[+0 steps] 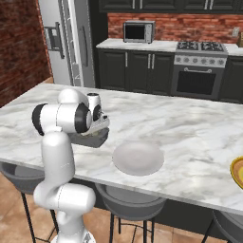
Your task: Place two dumplings into each of the tupperware containers and then place the containers in the fridge.
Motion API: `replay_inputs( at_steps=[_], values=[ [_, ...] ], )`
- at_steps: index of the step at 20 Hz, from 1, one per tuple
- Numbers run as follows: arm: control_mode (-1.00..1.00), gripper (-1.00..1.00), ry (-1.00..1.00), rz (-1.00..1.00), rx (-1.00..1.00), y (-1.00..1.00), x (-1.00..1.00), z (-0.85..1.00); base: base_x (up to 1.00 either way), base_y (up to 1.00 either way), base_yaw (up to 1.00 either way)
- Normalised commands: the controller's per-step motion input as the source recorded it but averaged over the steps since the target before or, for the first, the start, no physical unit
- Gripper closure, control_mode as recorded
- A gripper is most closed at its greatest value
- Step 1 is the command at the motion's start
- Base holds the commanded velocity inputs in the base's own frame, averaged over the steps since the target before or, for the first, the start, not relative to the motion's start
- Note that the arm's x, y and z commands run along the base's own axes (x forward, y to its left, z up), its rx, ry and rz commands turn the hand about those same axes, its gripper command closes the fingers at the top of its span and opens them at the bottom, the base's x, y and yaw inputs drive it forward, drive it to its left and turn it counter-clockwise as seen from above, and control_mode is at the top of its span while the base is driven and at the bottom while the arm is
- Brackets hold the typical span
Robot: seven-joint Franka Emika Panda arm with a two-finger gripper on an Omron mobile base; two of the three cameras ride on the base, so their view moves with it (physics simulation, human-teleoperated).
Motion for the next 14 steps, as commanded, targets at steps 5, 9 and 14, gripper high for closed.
replay_inputs(
  at_steps=[5, 9, 14],
  values=[
    [-1.00, -1.00, -0.01, -0.10, 0.00, 0.00, -0.15, 0.00, 0.00, 0.00, 0.00],
    [-1.00, -1.00, -0.03, -0.20, 0.04, 0.00, -0.32, 0.28, 0.00, 0.00, 0.00],
    [-1.00, -1.00, -0.05, -0.20, 0.06, -0.02, -0.50, 0.63, 0.00, 0.00, 0.00]
  ],
)
